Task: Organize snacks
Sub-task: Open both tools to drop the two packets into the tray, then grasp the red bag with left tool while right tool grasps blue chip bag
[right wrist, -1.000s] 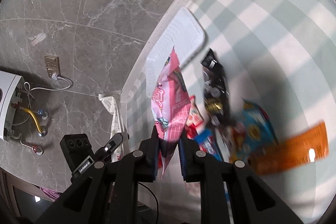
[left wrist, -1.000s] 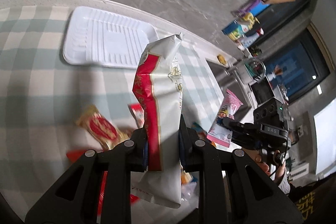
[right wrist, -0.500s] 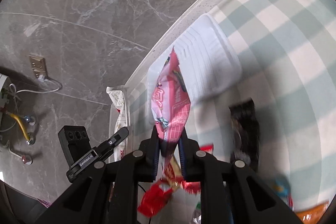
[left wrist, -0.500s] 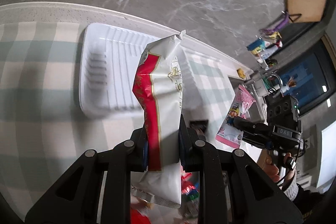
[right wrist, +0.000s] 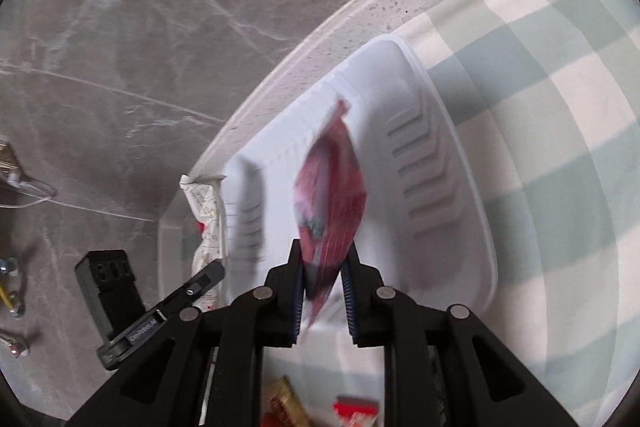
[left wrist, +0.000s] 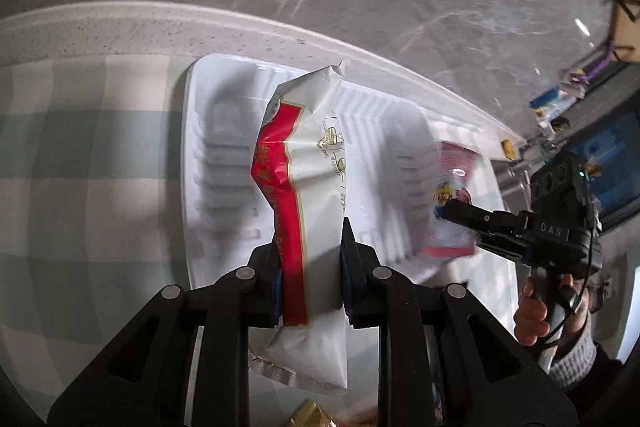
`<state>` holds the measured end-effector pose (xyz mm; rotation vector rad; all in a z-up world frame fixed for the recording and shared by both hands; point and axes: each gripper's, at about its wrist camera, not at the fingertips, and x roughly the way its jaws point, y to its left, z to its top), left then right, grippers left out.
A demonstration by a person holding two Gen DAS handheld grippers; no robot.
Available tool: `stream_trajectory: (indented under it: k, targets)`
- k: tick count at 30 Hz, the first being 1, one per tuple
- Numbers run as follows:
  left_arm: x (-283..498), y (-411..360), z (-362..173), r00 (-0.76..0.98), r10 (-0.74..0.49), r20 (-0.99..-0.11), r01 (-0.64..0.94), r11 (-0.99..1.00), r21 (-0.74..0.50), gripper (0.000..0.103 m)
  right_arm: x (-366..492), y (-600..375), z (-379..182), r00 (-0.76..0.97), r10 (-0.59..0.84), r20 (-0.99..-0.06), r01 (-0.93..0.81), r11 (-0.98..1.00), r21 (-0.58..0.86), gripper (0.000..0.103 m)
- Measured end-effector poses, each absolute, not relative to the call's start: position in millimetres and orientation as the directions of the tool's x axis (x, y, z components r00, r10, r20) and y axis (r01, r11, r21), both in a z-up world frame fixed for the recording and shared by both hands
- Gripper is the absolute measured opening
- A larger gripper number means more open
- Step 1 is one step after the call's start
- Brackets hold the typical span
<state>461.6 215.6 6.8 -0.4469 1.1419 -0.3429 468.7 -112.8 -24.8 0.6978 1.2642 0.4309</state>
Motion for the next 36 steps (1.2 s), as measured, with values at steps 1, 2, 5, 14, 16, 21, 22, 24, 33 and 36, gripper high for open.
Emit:
stream_trajectory:
  k: [1,2,5,14,16,21,22,24,33,36]
  targets:
    - [468,216,3,0.377,-0.47,-0.798,0.02,0.866,-0.5,0.022,472,-111,-27,0.257,0.628,-0.735,0.078,0.745,0.663,0.024]
    - [471,215,1,0.38,-0.458,-0.803,0.013,0.871,-0.491,0.023,474,-110,-29,0.249,0.616,-0.747,0.073,0.757,0.649,0.031]
    - [478,214,-2,0.405,-0.415,-0.814,0.014,0.894,-0.448,0.028,475,-109,-30,0.255,0.576,-0.777,0.073,0.79,0.609,0.051]
    - [456,205,25,0.465,-0.356,-0.811,0.057,0.926,-0.374,0.043,450,-121,-1,0.312,0.597,-0.739,0.042,0.769,0.638,0.053]
    - [441,201,35,0.479,-0.355,-0.803,0.08,0.928,-0.363,0.043,435,-126,13,0.337,0.608,-0.719,0.025,0.757,0.653,0.055]
    - [402,195,52,0.486,-0.374,-0.79,0.115,0.923,-0.366,0.044,396,-138,42,0.385,0.634,-0.671,-0.005,0.728,0.685,0.061]
    - [389,195,56,0.485,-0.376,-0.79,0.118,0.923,-0.367,0.044,385,-140,47,0.394,0.636,-0.664,-0.014,0.726,0.688,0.061]
    - [371,193,57,0.473,-0.381,-0.795,0.121,0.921,-0.37,0.044,367,-144,54,0.408,0.633,-0.658,-0.028,0.729,0.684,0.062]
    - [270,195,48,0.36,-0.373,-0.855,0.104,0.927,-0.36,0.044,274,-172,64,0.456,0.581,-0.674,-0.061,0.776,0.628,0.066]
    - [241,192,44,0.332,-0.353,-0.875,0.1,0.935,-0.339,0.044,247,-184,61,0.472,0.543,-0.695,-0.056,0.805,0.591,0.067]
